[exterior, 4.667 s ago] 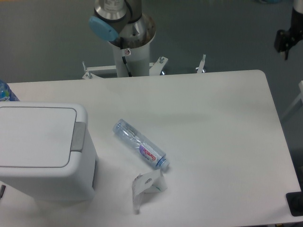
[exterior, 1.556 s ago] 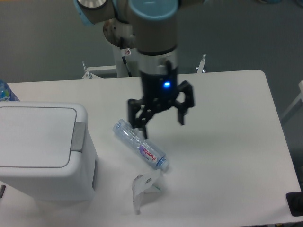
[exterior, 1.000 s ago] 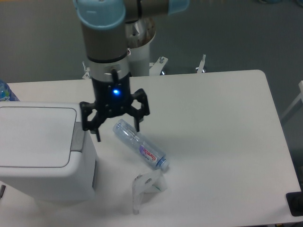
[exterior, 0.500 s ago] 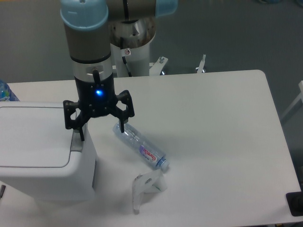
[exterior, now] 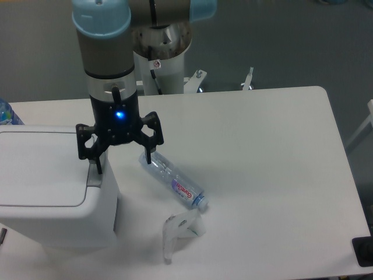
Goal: Open the trash can
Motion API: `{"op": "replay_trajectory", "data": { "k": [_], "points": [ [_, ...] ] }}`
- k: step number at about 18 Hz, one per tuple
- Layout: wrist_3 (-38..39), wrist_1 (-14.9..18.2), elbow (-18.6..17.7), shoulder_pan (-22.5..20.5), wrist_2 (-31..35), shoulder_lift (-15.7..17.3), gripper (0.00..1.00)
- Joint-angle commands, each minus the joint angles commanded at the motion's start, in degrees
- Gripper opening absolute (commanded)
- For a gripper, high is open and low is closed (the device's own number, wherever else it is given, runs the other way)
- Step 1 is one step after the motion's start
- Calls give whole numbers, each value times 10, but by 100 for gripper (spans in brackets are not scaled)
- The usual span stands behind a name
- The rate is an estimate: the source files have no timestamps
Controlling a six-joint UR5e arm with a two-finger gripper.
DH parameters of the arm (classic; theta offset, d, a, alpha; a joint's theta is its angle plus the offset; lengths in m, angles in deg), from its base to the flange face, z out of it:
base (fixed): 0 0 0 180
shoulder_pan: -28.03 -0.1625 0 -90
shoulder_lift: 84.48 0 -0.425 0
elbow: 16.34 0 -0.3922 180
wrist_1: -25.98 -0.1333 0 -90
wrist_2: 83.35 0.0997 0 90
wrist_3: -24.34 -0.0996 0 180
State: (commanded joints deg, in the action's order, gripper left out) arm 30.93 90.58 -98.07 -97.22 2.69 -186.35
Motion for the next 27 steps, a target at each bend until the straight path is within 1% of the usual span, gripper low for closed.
{"op": "replay_trajectory", "data": {
  "k": [12,27],
  "points": [
    [0,0,-10,1,-2,2,100],
    [0,-1,-9,1,0,1,100]
  ]
}}
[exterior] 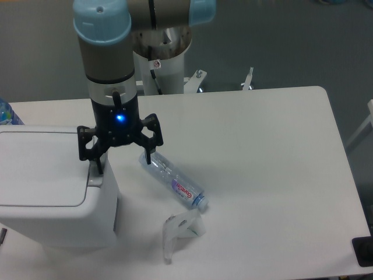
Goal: Open the trash can
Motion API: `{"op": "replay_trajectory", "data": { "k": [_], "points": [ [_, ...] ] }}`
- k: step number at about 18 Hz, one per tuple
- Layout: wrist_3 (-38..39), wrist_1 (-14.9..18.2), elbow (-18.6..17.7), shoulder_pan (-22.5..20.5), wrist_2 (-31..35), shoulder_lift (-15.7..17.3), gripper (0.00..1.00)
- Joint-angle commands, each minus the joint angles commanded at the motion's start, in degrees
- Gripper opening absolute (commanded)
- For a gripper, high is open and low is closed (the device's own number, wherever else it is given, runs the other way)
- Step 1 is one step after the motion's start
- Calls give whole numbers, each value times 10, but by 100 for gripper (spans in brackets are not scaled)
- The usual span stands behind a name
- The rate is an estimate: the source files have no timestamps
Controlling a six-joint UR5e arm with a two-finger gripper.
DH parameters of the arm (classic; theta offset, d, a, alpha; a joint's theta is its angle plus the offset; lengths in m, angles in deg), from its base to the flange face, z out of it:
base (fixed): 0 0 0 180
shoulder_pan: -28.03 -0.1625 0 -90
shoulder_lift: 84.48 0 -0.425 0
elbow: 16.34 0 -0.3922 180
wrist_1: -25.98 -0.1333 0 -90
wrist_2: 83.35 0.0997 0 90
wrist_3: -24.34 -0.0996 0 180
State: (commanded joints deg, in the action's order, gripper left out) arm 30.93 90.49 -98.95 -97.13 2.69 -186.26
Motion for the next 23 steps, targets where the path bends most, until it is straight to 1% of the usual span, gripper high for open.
{"op": "replay_trajectory", "data": {
  "k": [8,10,12,15,16,18,22,23],
  "points": [
    [0,0,1,0,2,-1,100],
    [0,-1,17,-2,-3,1,100],
    [-1,0,46,-17,-2,2,100],
    [-15,0,56,-64,3,3,100],
    [-31,0,56,-78,8,4,100],
    [-88,1,54,-114,29,10,100],
    [-214,4,47,-162,77,9,100],
    [-244,8,47,-170,90,4,100]
  ]
}}
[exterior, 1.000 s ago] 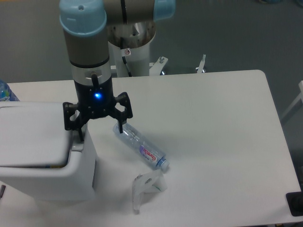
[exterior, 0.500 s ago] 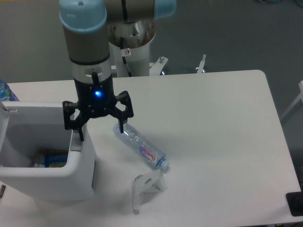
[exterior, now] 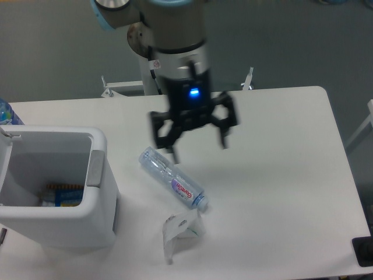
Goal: Open the trash can
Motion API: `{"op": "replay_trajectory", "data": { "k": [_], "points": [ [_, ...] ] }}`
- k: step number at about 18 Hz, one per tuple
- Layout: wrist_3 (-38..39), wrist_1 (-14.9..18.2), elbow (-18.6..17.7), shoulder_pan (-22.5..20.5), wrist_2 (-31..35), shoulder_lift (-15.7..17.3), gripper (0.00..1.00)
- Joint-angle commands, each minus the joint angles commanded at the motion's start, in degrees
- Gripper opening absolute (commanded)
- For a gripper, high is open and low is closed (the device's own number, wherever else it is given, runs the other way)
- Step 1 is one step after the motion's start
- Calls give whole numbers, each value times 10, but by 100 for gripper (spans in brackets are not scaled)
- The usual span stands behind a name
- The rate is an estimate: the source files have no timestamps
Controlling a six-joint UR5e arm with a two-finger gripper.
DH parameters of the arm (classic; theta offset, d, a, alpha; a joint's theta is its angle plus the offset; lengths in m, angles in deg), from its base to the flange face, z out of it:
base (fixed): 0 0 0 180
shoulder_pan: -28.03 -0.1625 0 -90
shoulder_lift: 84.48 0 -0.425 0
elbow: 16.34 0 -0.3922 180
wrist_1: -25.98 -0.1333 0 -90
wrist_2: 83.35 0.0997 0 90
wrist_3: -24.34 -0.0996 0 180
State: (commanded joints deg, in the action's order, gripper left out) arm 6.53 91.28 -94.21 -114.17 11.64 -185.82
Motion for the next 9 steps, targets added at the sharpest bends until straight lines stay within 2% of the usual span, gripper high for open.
{"op": "replay_trajectory", "data": {
  "k": [4,9],
  "points": [
    [-150,7,-11,-26,65,-2,100],
    [-227,11,-34,-69,63,3,100]
  ]
}}
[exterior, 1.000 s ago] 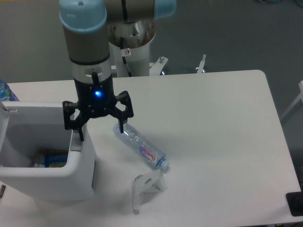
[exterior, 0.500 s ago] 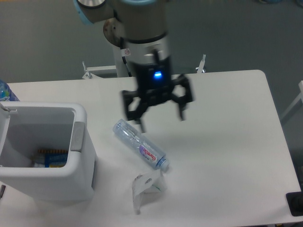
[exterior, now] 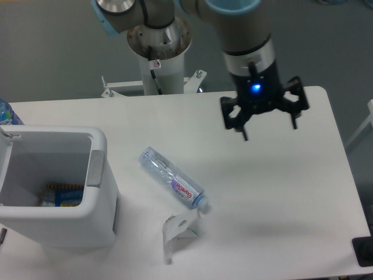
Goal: Open the trash can
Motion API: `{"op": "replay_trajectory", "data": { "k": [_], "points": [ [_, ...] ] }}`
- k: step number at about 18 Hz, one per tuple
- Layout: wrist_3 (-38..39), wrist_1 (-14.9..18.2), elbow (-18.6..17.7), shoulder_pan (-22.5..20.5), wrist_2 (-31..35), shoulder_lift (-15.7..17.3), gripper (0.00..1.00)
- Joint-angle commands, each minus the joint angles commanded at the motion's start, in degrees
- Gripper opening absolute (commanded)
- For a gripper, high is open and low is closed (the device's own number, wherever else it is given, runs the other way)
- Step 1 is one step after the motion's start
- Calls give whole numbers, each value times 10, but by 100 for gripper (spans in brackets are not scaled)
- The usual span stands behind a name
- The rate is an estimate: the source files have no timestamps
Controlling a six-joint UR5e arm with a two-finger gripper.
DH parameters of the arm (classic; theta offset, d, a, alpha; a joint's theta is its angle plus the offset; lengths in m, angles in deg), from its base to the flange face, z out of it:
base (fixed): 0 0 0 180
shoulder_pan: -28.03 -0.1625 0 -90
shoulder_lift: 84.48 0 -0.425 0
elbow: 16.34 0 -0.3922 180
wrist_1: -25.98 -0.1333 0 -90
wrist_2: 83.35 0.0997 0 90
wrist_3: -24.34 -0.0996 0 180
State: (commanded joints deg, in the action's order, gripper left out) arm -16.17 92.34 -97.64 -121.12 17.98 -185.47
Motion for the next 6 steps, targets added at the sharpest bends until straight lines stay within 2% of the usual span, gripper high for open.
{"op": "replay_trajectory", "data": {
  "k": [6],
  "points": [
    [-19,5,-4,-12,5,1,100]
  ]
}}
